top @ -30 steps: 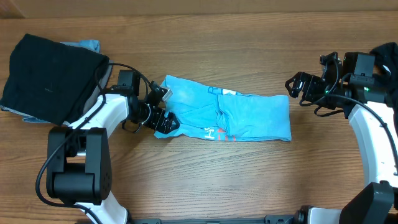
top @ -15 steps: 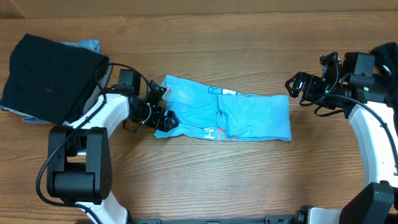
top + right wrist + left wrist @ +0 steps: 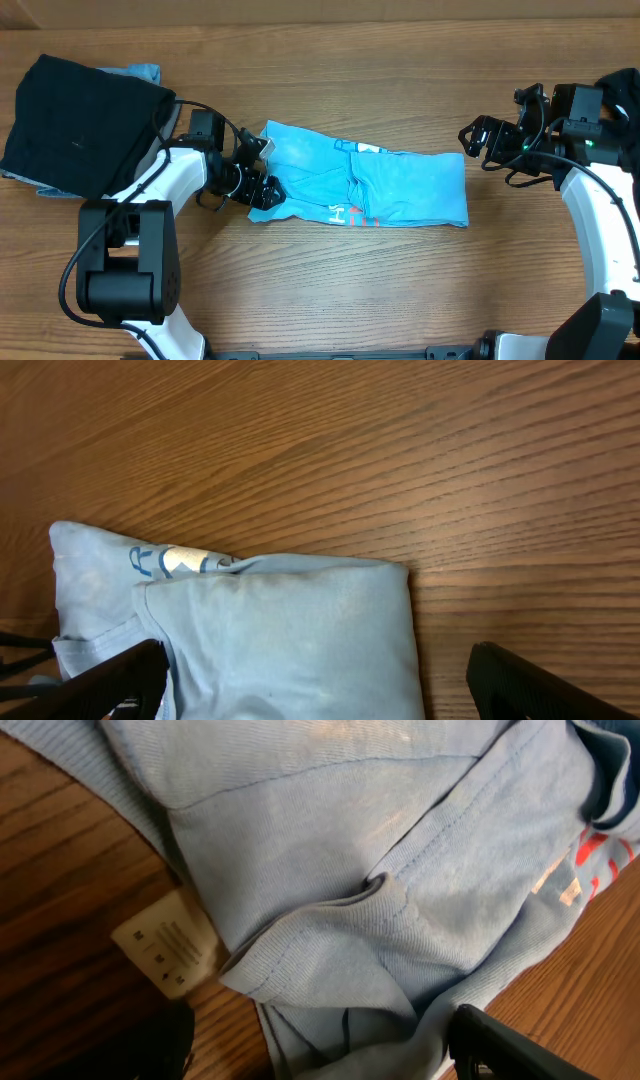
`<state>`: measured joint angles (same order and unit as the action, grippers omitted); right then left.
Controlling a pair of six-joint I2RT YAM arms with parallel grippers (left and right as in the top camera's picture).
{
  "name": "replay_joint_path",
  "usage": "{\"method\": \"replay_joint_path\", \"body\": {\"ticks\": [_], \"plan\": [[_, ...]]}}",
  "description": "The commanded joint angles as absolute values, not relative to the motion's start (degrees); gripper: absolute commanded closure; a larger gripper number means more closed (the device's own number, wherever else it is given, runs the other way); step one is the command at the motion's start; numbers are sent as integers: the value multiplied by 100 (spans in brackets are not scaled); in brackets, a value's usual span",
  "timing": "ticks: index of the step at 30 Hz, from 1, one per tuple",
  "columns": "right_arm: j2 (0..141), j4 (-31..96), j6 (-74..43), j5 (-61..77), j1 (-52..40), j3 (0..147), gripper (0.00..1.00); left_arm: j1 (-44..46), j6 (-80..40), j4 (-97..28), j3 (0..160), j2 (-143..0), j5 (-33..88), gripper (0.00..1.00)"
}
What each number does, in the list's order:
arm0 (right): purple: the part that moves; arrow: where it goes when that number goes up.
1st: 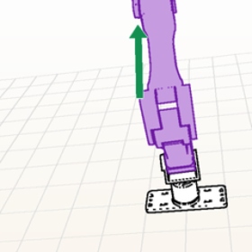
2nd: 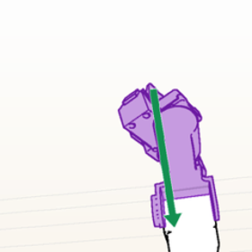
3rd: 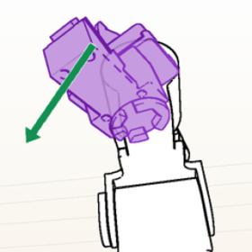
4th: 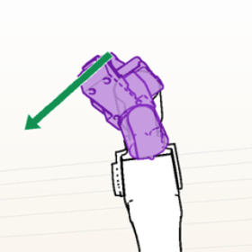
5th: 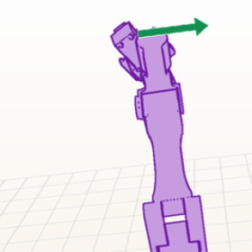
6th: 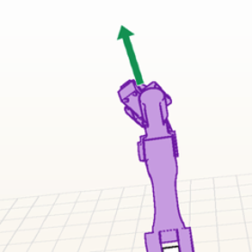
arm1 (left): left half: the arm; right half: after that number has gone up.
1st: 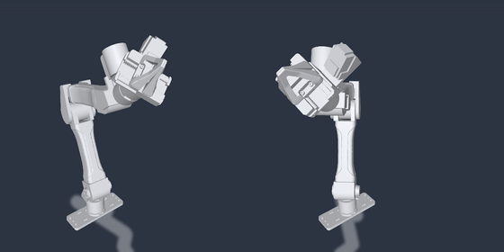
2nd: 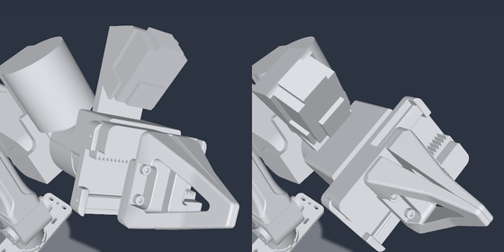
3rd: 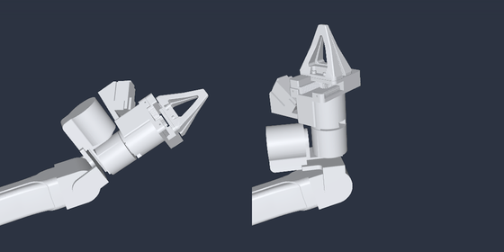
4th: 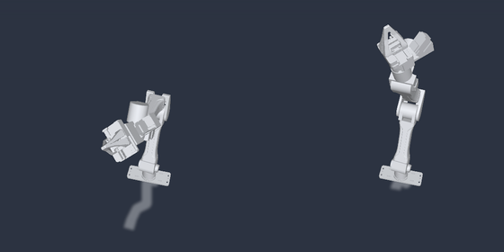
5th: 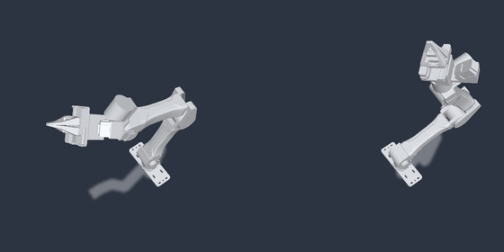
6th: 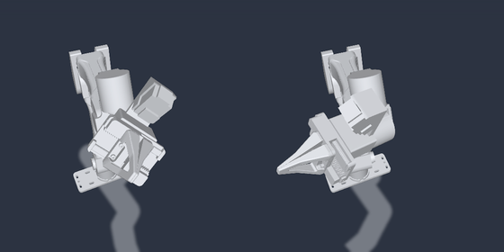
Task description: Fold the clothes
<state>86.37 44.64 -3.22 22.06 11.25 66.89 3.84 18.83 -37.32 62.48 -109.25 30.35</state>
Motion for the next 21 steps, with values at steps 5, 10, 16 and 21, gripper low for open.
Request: {"method": "replay_joint_path", "body": {"ticks": [5, 10, 16, 21], "plan": [[8562, 4447, -346, 2187, 1133, 6790, 0, 421, 2292, -3507, 5662, -12108, 1588, 13], [8562, 4447, -346, 2187, 1133, 6790, 0, 421, 2456, -3533, 5662, -12108, 1638, 3], [8562, 4449, -346, 2187, 1133, 6790, 0, 419, 2759, -3684, 5675, -12108, 2073, 0], [8562, 4447, -346, 2187, 1133, 6790, 0, 421, 2799, -3830, 5675, -12108, 1785, 0]]}}
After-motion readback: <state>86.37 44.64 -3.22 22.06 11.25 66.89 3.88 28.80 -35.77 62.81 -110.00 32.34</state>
